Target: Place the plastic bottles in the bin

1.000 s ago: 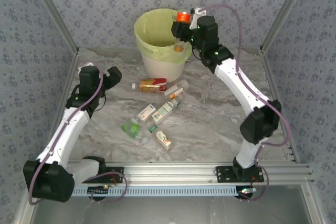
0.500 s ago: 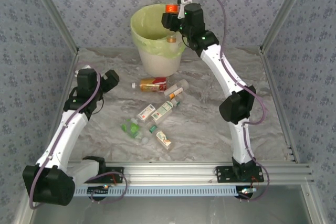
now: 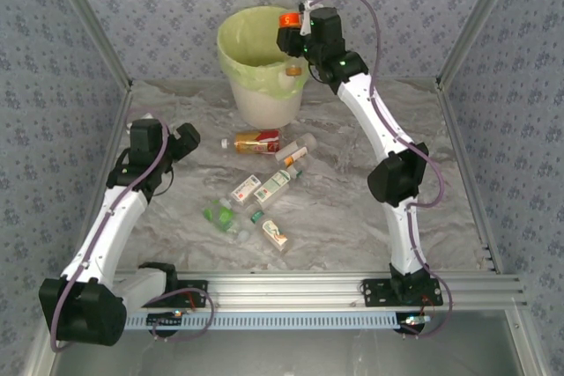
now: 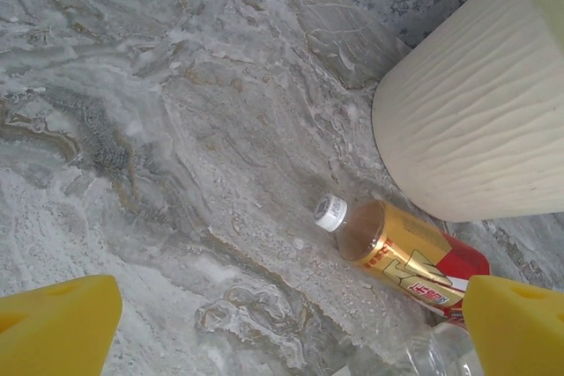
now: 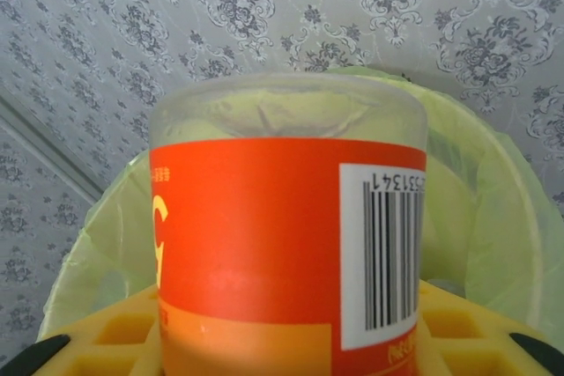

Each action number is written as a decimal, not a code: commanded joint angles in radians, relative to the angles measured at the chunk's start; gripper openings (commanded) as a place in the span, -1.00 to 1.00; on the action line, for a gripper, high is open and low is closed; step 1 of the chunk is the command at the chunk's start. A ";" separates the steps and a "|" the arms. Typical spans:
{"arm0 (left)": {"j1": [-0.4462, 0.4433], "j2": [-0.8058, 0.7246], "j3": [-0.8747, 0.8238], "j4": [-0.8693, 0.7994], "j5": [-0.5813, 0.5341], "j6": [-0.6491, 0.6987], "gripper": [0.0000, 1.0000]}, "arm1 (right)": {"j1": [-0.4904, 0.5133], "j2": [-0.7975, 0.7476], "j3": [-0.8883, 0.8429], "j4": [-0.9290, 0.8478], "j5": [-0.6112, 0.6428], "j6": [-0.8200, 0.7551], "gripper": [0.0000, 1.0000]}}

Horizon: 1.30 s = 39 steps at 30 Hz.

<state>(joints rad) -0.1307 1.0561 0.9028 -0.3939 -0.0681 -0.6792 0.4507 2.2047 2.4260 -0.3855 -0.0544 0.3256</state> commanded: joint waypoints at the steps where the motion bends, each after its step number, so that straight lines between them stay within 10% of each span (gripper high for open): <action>1: 0.006 -0.009 -0.014 0.002 0.016 -0.007 0.99 | -0.004 -0.045 0.014 0.056 -0.056 0.029 -0.29; 15: 0.006 0.057 -0.002 0.038 0.070 -0.017 0.99 | -0.017 0.112 0.102 0.419 0.029 0.101 -0.25; 39: 0.006 0.117 0.000 0.069 0.112 -0.034 0.99 | -0.045 0.013 0.038 0.008 0.013 -0.195 -0.02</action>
<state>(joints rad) -0.1307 1.1629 0.8925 -0.3531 0.0170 -0.7013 0.4225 2.2982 2.4844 -0.3004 -0.0383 0.1890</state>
